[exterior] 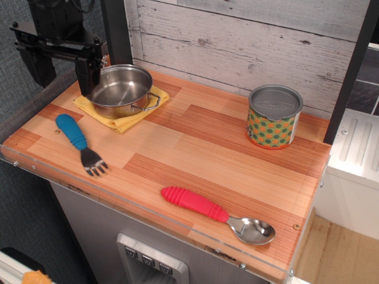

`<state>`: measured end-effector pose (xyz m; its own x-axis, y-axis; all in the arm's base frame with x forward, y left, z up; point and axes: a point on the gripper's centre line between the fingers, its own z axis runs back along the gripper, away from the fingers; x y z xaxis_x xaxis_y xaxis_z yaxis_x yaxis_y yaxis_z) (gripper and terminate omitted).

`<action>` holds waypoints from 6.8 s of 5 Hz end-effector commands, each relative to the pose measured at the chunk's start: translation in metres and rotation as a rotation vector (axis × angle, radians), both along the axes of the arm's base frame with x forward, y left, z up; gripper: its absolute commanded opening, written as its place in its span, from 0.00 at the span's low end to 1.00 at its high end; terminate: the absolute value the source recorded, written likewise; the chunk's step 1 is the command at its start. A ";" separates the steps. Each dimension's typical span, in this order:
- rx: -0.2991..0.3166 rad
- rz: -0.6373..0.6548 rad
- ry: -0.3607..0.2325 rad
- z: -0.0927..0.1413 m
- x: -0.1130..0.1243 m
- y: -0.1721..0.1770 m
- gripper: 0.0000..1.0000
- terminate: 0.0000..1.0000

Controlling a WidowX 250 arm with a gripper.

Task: Move red spoon to top of table between pot and can.

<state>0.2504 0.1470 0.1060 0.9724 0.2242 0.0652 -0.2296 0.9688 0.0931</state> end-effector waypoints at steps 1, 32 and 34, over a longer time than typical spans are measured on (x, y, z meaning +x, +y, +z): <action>0.052 -0.324 0.036 -0.007 -0.007 -0.044 1.00 0.00; -0.009 -0.138 -0.109 -0.045 0.076 -0.121 1.00 0.00; 0.030 -0.136 -0.100 -0.004 0.042 -0.114 1.00 0.00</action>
